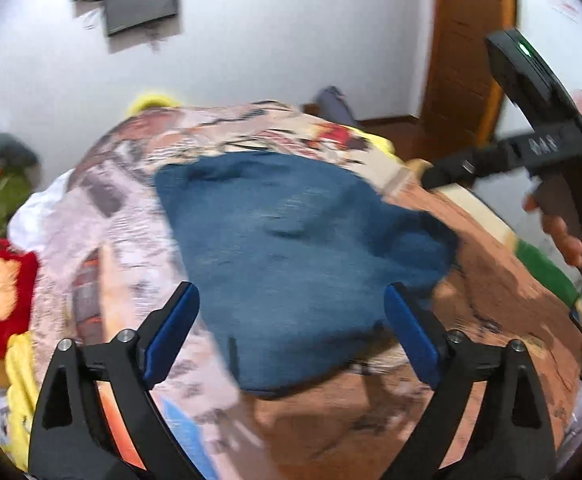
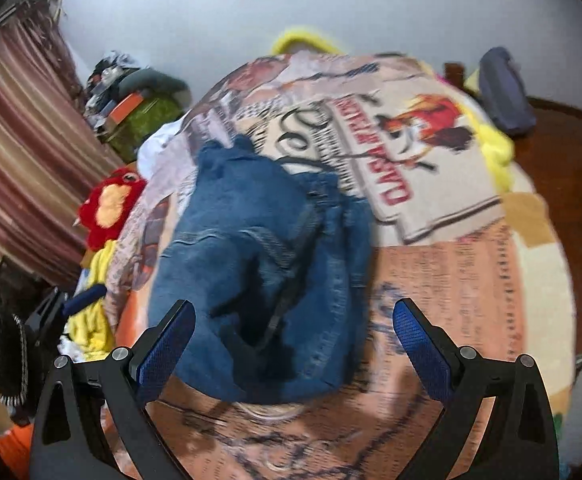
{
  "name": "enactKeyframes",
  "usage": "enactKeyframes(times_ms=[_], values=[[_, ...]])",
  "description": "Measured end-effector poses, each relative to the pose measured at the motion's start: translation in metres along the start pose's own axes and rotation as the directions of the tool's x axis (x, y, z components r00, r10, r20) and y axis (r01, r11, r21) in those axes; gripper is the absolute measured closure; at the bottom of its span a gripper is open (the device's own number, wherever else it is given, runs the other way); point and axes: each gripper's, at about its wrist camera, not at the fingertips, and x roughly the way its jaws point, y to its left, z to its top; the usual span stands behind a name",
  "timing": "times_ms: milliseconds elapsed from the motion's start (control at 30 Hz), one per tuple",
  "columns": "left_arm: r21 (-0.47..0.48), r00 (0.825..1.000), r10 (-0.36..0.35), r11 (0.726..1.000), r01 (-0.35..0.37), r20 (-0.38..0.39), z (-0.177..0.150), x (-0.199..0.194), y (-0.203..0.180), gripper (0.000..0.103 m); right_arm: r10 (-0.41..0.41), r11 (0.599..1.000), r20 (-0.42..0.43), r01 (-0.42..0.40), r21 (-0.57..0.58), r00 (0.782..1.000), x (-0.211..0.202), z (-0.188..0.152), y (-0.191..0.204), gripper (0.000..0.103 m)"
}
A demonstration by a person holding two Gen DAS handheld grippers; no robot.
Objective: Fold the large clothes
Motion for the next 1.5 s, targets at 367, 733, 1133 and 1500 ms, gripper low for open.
enactKeyframes(times_ms=[367, 733, 1133, 1500], values=[[-0.358, 0.974, -0.069, 0.934, -0.013, -0.215, -0.010, 0.078, 0.117, 0.008, 0.106, 0.991, -0.172, -0.089, 0.101, 0.979, 0.100, 0.034, 0.008, 0.005], [-0.483, 0.962, -0.140, 0.875, 0.009, -0.235, -0.027, 0.099, 0.133, 0.000, 0.125, 0.992, -0.097, -0.123, 0.022, 0.987, 0.107, 0.047, 0.022, 0.076], [-0.317, 0.985, -0.125, 0.945, 0.082, -0.116, 0.031, 0.059, 0.072, 0.000, 0.104, 0.987, 0.095, -0.091, -0.136, 0.990, 0.018, 0.049, 0.043, 0.082], [-0.275, 0.956, -0.164, 0.957, 0.095, -0.241, -0.004, 0.128, 0.049, 0.000, -0.012, 1.000, -0.011, 0.011, -0.024, 1.000, 0.071, 0.021, -0.049, 0.073]])
